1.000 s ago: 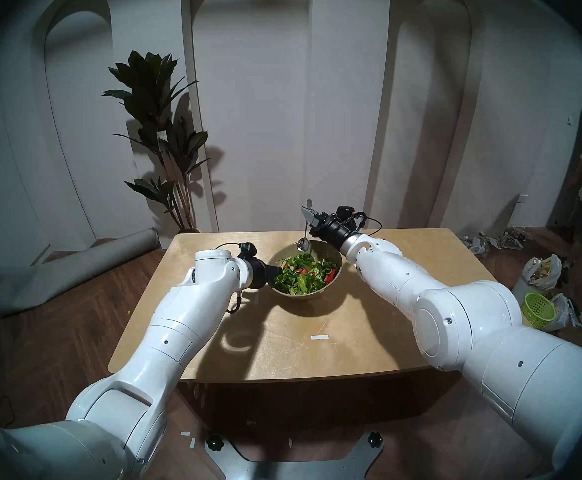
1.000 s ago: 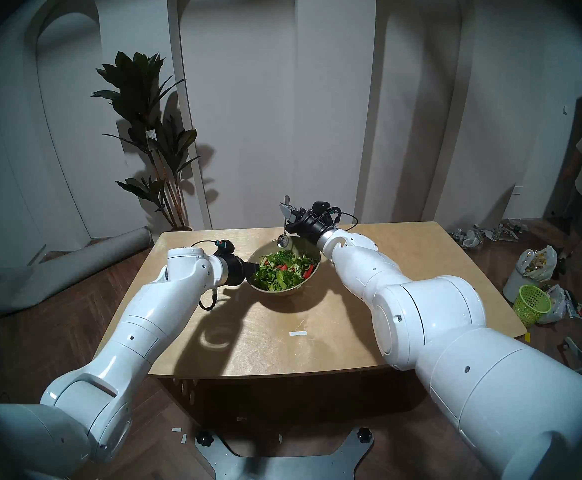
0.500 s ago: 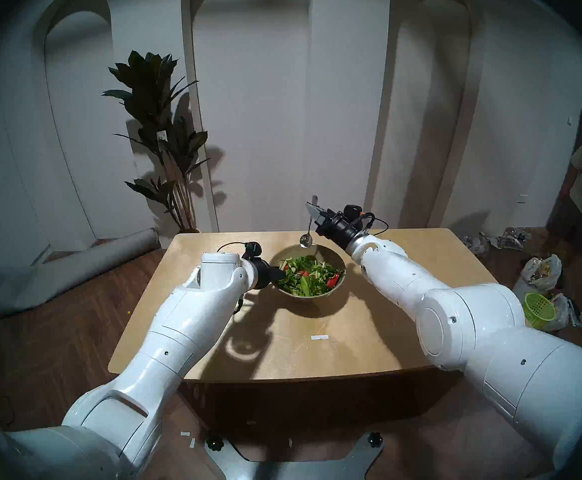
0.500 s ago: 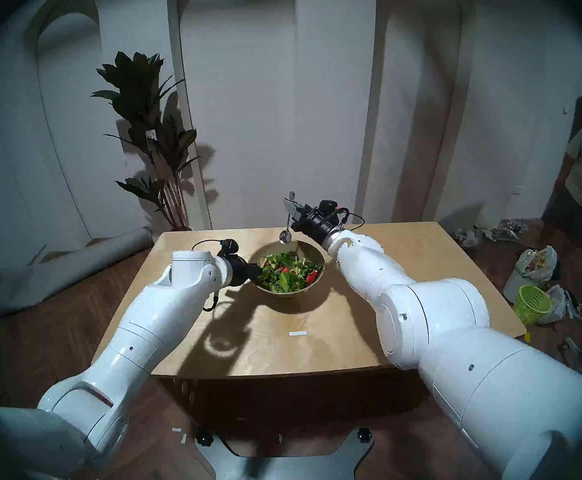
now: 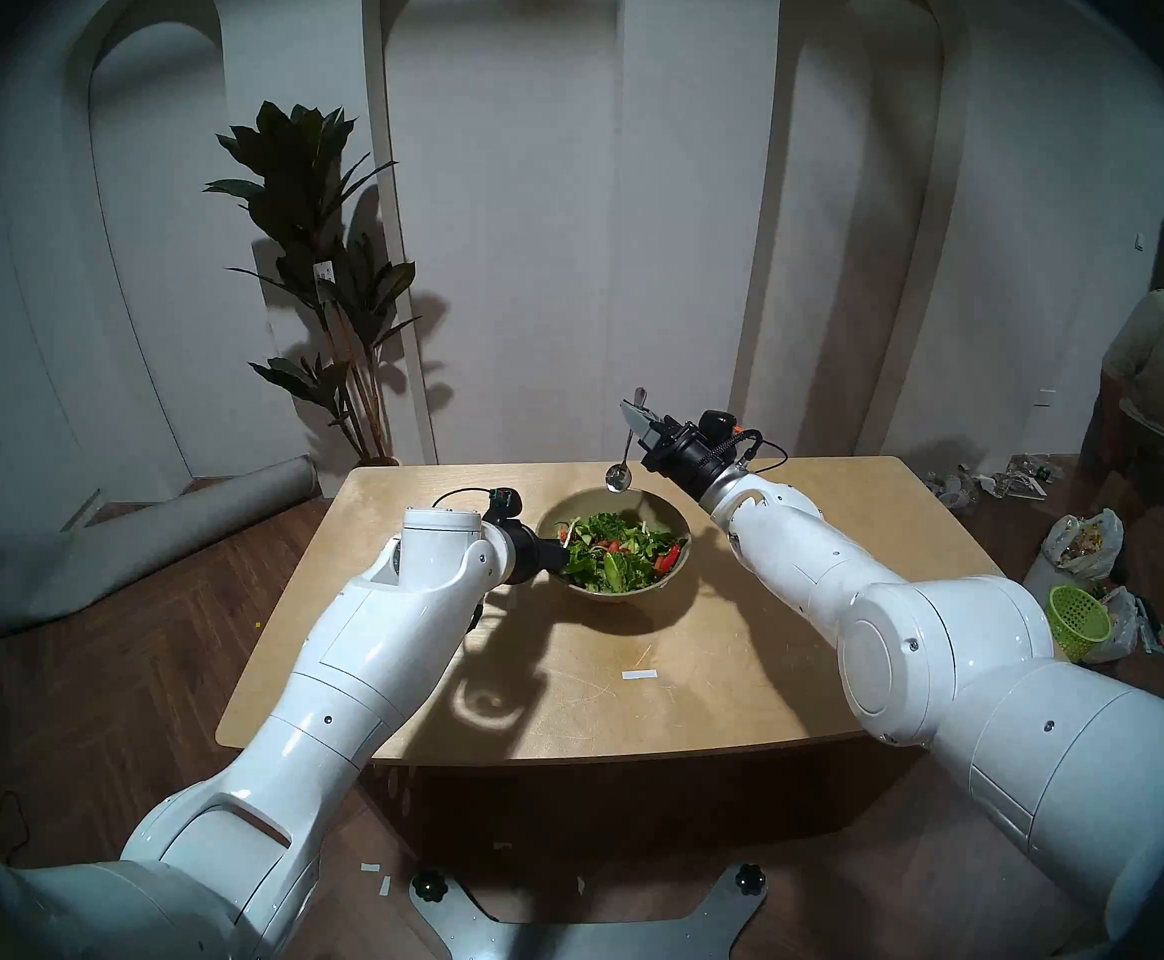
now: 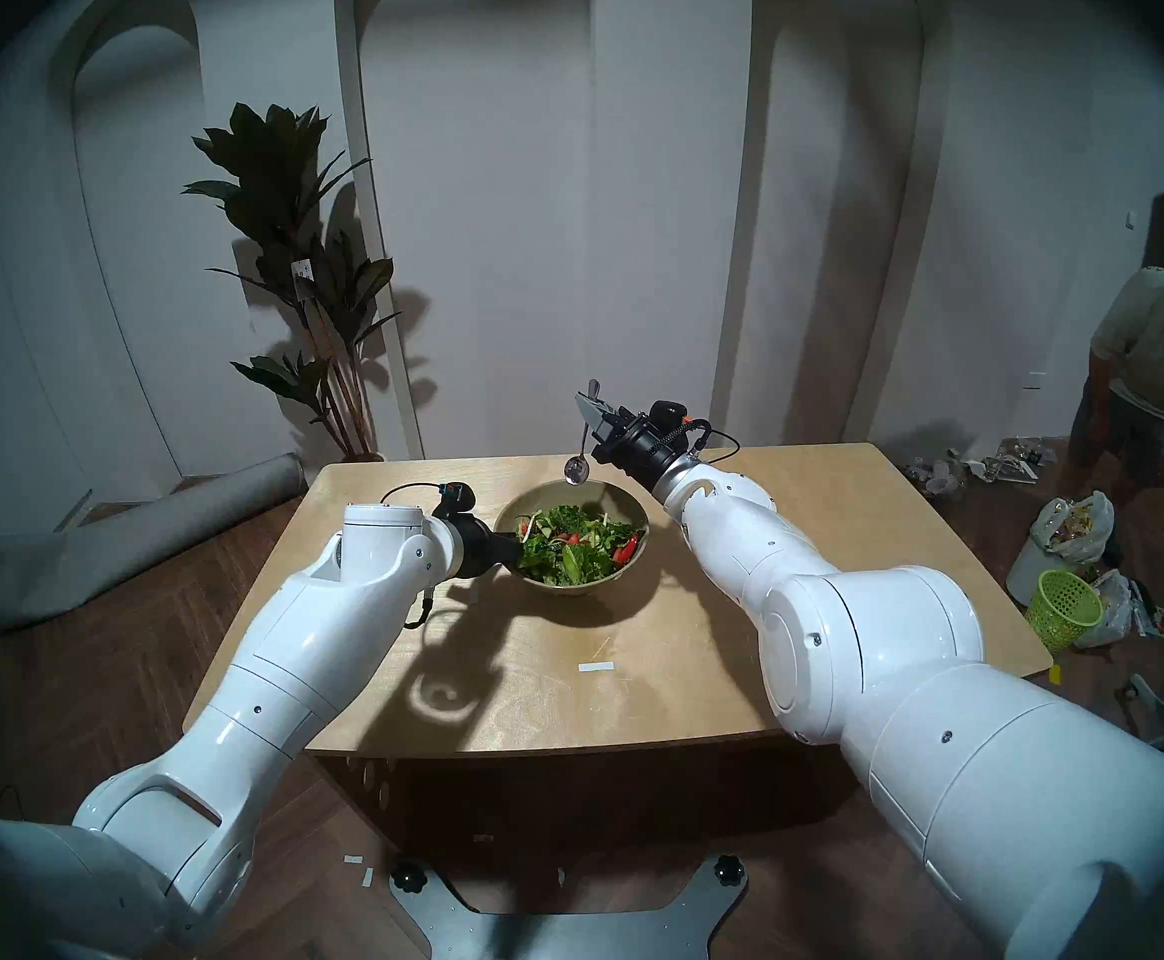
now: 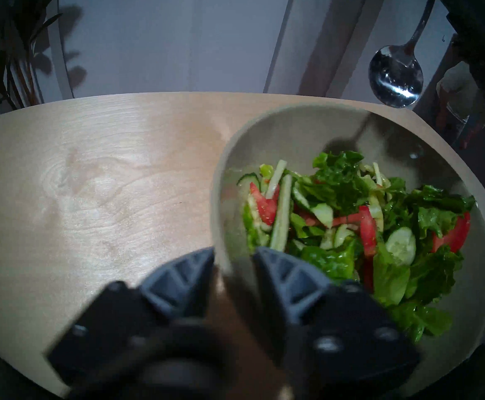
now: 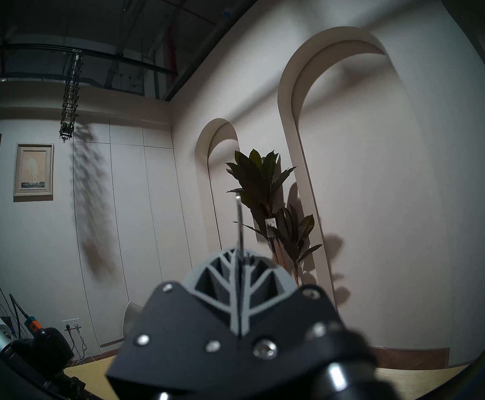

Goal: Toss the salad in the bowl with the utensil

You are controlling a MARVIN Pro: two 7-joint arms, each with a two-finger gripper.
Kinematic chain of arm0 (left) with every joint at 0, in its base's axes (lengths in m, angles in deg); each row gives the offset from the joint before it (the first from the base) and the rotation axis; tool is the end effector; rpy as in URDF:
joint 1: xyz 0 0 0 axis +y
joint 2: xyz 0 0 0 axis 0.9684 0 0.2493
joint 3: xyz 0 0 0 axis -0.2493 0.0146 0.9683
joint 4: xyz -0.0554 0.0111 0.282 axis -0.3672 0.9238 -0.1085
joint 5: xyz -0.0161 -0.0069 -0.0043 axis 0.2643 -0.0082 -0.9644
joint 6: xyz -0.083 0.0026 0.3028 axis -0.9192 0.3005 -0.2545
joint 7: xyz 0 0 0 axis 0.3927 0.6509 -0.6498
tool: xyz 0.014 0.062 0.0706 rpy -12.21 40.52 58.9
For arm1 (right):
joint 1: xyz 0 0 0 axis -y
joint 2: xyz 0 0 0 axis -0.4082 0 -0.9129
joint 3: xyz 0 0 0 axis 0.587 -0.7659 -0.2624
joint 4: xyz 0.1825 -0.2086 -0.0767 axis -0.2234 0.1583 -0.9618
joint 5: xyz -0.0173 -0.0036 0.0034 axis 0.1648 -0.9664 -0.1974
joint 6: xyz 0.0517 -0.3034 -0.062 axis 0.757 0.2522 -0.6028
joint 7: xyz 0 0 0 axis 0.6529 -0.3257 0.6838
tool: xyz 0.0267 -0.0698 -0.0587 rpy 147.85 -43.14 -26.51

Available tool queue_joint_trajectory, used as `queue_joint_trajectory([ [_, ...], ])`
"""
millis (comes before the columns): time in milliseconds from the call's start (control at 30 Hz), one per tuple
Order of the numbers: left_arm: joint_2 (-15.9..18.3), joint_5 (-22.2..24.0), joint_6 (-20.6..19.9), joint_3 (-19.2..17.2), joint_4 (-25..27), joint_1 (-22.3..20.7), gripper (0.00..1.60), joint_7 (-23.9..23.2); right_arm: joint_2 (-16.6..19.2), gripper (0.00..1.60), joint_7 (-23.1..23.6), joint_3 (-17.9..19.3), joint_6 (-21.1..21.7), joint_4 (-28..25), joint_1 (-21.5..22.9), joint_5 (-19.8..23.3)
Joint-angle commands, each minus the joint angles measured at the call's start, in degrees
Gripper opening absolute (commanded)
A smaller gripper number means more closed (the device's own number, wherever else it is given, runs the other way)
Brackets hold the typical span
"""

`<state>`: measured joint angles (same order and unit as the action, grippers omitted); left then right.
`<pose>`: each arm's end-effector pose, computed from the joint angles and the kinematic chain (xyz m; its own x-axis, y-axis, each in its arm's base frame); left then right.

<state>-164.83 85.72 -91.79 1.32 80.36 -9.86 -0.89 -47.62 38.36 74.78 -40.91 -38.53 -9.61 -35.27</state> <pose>0.4950 -0.0671 -0.2873 0.6447 -0.0573 0.7623 -0.2797 -0.9457 0.1655 0.5921 0.0416 -0.2473 -0.0811 -0.3921 0.9163 0.7663 -0.6124 -0.1942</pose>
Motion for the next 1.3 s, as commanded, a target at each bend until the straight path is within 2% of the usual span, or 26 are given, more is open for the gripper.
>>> queue_joint_trajectory([
  [0,-0.12,-0.68,-0.7,0.89,2.45,0.01,0.0,0.71,-0.24,0.0,0.89,0.73,-0.5,-2.74,-0.18,0.81],
  [400,-0.41,-0.37,-0.62,0.91,2.86,0.55,0.0,1.22,-0.02,0.0,0.12,1.18,1.08,-7.56,-2.63,0.7],
  [667,-0.42,-0.39,-0.61,0.9,2.89,0.58,0.0,1.23,0.1,0.0,-3.5,0.28,7.08,-14.53,-6.76,-0.58],
  [733,-0.43,-0.43,-0.61,0.88,2.89,0.59,0.0,1.19,0.09,0.0,-3.28,0.02,7.2,-14.8,-7.18,-0.74],
  [767,-0.44,-0.45,-0.61,0.87,2.89,0.59,0.0,1.18,0.08,0.0,-4.04,-0.1,8.53,-17.38,-8.67,-0.83],
  [800,-0.44,-0.46,-0.61,0.86,2.89,0.59,0.0,1.17,0.03,0.0,-3.27,-0.18,8.07,-16.14,-8.2,-0.8],
  [933,-0.46,-0.52,-0.62,0.84,2.88,0.6,0.0,1.14,0.21,0.0,-1.6,-0.72,8.91,-19.45,-10.5,-1.1],
  [1267,-0.5,-0.63,-0.62,0.78,2.88,0.63,0.0,1.04,2.33,0.0,-2.72,-1.71,9.44,-27.38,-15.75,-3.35],
])
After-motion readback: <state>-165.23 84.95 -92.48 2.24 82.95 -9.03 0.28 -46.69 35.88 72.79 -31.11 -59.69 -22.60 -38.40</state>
